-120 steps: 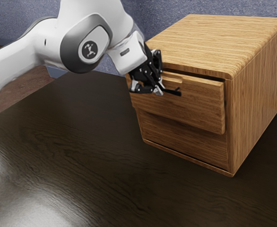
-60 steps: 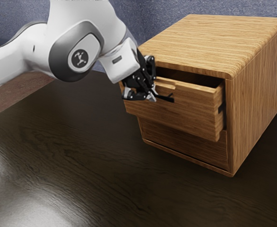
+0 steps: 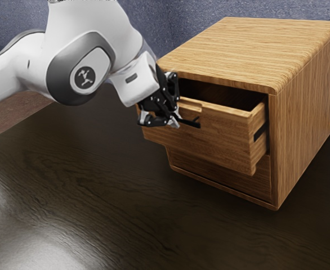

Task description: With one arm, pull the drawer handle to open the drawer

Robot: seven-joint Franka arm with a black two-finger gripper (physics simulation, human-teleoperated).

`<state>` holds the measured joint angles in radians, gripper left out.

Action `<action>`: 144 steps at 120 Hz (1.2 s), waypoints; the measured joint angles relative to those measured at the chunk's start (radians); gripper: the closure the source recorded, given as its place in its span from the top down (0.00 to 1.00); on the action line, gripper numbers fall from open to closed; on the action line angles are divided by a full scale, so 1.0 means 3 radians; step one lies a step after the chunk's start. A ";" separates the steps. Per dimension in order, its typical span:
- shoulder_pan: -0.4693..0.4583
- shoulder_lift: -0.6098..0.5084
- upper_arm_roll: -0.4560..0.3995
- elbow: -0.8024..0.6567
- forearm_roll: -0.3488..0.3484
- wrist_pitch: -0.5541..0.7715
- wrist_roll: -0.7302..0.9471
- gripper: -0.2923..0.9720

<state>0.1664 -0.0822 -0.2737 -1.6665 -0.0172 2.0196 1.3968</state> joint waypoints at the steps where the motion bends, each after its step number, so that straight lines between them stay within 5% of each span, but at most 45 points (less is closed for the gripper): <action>1: 0.0000 -0.0006 -0.0001 -0.0004 -0.0002 0.0000 0.0000 0.16; 144: -0.0006 -0.0773 0.0005 -0.0790 -0.0069 0.0044 -0.0052 0.15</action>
<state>0.1646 -0.3142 -0.2722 -1.9036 -0.0379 2.0329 1.3812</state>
